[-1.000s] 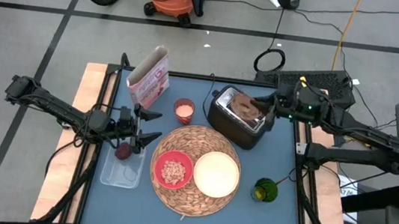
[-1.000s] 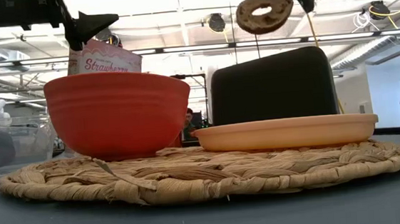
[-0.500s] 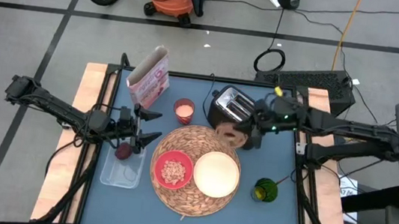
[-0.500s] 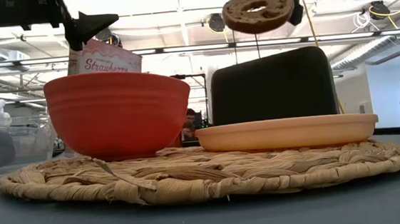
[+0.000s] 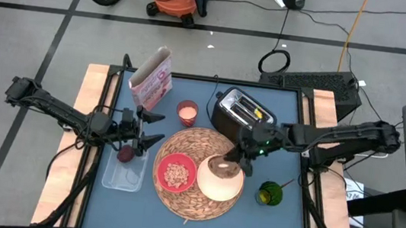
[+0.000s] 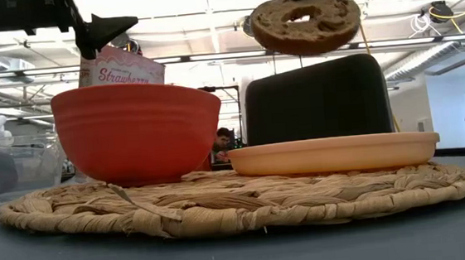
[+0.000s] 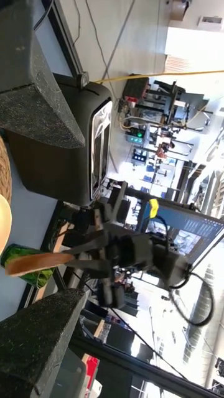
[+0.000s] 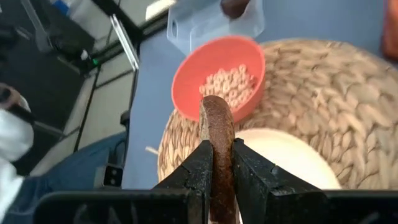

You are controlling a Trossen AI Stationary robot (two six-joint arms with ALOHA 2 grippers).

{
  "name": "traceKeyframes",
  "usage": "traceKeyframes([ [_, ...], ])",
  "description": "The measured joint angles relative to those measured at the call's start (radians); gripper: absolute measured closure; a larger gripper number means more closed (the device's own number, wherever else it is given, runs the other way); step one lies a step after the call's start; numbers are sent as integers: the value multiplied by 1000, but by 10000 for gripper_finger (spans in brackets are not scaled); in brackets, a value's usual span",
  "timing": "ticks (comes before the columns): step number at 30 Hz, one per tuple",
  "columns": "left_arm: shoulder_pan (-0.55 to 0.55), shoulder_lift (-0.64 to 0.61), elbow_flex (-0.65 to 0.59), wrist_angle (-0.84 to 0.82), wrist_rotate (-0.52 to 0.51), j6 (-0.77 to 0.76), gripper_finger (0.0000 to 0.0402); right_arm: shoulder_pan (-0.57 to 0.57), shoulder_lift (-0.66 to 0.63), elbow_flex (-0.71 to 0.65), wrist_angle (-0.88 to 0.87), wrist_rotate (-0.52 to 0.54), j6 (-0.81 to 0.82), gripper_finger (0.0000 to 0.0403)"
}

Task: Arrange a breakfast setting
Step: Put the bagel from the toaster to the white plate

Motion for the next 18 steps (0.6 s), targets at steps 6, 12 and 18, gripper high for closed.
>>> traceKeyframes([
  [6, 0, 0, 0, 0, 0, -27, 9, 46, 64, 0, -2, 0, 0, 358],
  [12, 0, 0, 0, 0, 0, -26, 9, 60, 117, 0, -2, 1, -3, 358],
  [18, 0, 0, 0, 0, 0, -26, 9, 60, 166, 0, -2, 2, -7, 358],
])
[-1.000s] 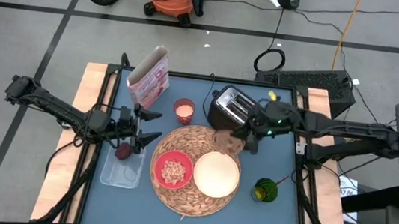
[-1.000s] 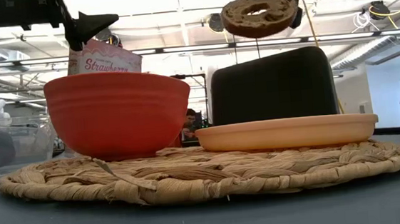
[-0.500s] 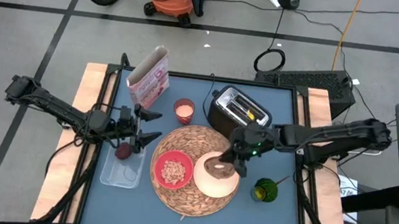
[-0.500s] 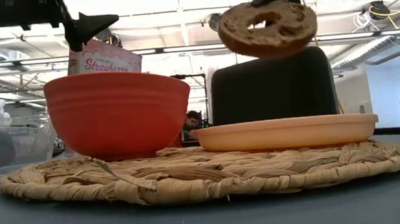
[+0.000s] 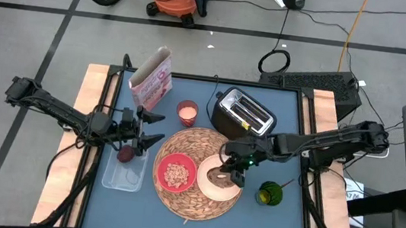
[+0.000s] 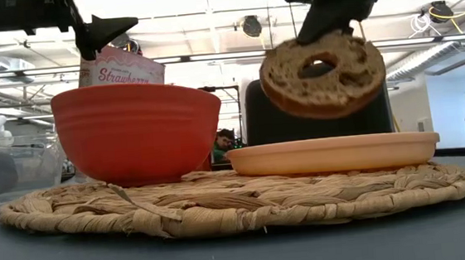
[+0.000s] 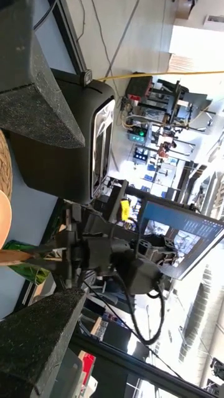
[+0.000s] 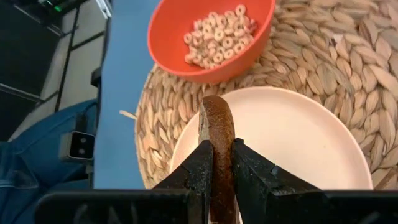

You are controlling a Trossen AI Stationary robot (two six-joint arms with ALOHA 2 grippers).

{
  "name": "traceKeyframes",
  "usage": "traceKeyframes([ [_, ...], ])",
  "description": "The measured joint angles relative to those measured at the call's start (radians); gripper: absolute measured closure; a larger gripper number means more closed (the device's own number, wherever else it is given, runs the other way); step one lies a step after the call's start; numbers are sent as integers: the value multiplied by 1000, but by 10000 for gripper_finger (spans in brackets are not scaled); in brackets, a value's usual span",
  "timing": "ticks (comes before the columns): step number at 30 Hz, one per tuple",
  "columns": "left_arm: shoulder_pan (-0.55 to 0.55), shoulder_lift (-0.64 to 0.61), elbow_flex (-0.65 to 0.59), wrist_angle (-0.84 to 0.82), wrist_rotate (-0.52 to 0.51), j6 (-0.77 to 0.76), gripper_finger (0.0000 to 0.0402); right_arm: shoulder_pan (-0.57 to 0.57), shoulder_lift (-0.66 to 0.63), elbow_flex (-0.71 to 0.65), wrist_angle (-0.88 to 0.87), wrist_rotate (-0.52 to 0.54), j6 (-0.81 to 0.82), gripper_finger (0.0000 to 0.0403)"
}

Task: Arrange a breakfast setting
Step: Put the bagel from the toaster to the white plate

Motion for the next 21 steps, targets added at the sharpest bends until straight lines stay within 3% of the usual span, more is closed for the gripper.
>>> traceKeyframes([
  [21, 0, 0, 0, 0, 0, 1, 9, 0, 106, 0, 0, 2, -27, 358],
])
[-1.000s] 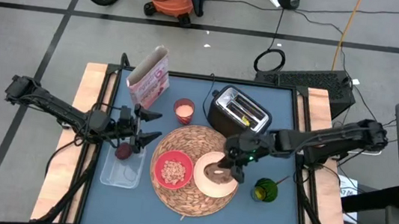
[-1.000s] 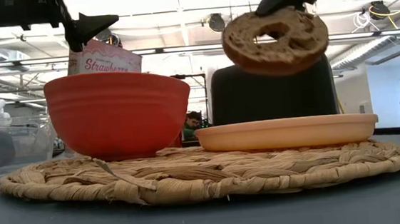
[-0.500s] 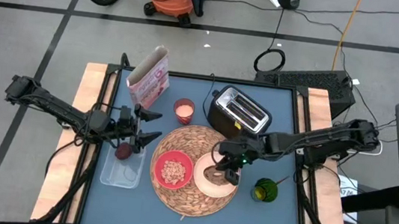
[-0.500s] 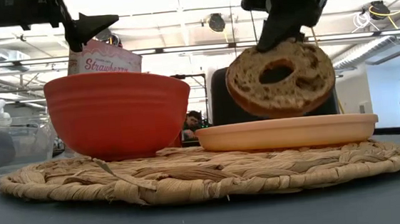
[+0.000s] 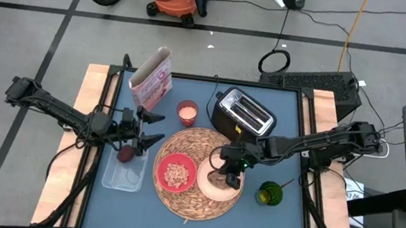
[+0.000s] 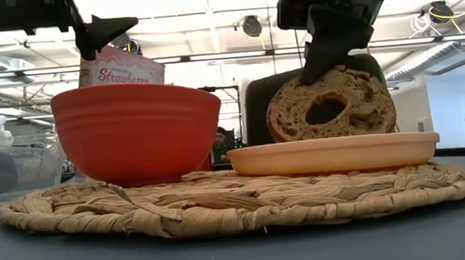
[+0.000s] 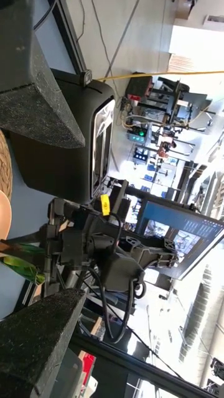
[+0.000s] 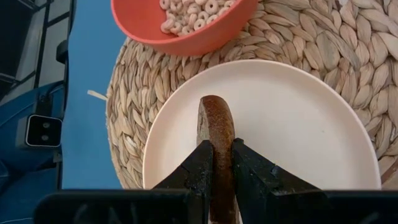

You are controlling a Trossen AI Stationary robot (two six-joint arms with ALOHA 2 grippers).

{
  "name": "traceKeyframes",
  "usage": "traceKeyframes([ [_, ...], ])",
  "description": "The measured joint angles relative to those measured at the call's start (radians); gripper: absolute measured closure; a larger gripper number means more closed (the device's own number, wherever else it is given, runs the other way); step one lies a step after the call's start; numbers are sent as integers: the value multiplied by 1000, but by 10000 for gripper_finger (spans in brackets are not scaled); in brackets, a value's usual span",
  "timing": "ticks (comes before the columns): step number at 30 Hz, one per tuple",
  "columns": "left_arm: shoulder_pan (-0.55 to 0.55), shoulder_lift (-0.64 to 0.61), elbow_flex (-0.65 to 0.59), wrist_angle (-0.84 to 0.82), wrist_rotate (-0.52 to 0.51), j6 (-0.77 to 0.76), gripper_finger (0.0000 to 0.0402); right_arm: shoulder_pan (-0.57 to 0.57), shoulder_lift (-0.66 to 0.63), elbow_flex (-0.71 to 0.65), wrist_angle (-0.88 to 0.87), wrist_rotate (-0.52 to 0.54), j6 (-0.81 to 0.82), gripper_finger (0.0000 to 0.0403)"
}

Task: Arrange a breakfast setting
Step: Put the bagel from the toaster to the white plate, then put the apple from the transparent bin to the top left of the orange plate on the placemat

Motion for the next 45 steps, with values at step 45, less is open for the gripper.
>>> traceKeyframes([
  [45, 0, 0, 0, 10, 0, -25, 9, -2, 0, 0, 0, 111, -83, 241],
])
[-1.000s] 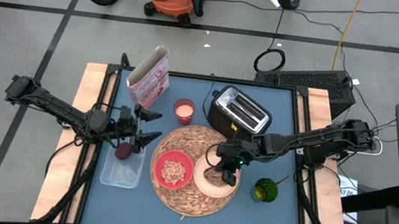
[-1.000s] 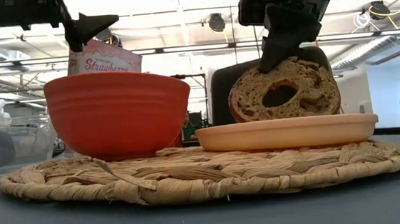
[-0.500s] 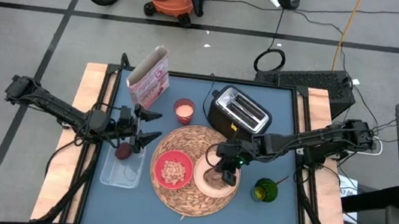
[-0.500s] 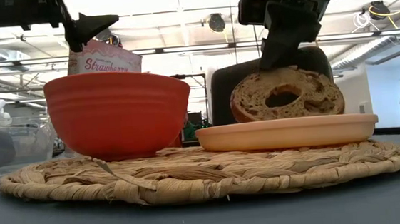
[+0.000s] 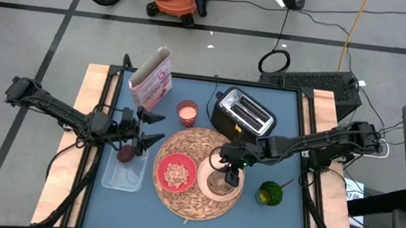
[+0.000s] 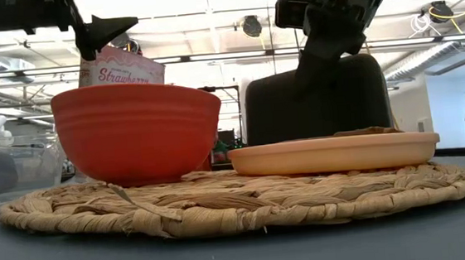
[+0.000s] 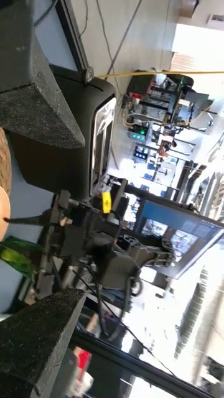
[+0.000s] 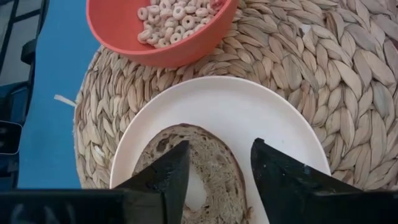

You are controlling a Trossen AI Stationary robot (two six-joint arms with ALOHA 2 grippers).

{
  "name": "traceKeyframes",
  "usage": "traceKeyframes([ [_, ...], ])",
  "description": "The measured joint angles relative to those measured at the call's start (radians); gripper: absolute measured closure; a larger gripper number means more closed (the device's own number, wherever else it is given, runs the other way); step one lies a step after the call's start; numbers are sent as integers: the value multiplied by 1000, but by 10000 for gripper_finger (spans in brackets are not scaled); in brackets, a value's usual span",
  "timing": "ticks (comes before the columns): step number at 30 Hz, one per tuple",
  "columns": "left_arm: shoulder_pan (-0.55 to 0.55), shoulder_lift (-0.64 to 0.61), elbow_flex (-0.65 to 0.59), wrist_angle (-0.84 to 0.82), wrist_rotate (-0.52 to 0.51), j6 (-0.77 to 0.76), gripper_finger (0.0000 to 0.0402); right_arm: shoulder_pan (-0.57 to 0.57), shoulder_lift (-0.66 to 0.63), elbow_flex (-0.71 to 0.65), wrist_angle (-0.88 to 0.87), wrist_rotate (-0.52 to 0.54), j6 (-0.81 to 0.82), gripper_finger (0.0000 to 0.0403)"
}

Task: Arrange a breakfast setting
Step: Put the apple from the transparent bin to the top left of the orange plate on the placemat

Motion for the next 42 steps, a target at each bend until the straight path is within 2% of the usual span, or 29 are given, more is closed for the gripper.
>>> traceKeyframes([
  [4, 0, -4, 10, 20, 0, -9, 9, 0, 0, 0, 1, 0, 0, 215],
  [7, 0, -4, 70, -68, 0, -25, 9, 0, 0, 0, 12, 0, 0, 190],
  [10, -8, -3, 185, -309, 0, -44, 9, 0, 0, 0, 41, 0, -24, 165],
  [14, -20, -2, 382, -739, 0, -167, 9, 0, -1, 0, 45, 0, -72, 144],
  [19, -38, -2, 578, -1218, 1, -428, 9, 0, 0, 0, 44, -2, -76, 136],
  [24, -65, -2, 654, -1540, 77, -729, 9, 0, 0, 0, 44, -4, -109, 135],
  [31, -100, -2, 660, -1817, 357, -1113, 9, -2, -1, 0, 44, -4, -145, 135],
  [36, -119, -2, 660, -1902, 402, -1244, 9, -3, -1, 0, 44, -4, -161, 135],
  [42, -120, 36, 660, -1969, 403, -1263, 9, -14, 0, 0, 44, -5, -161, 135],
])
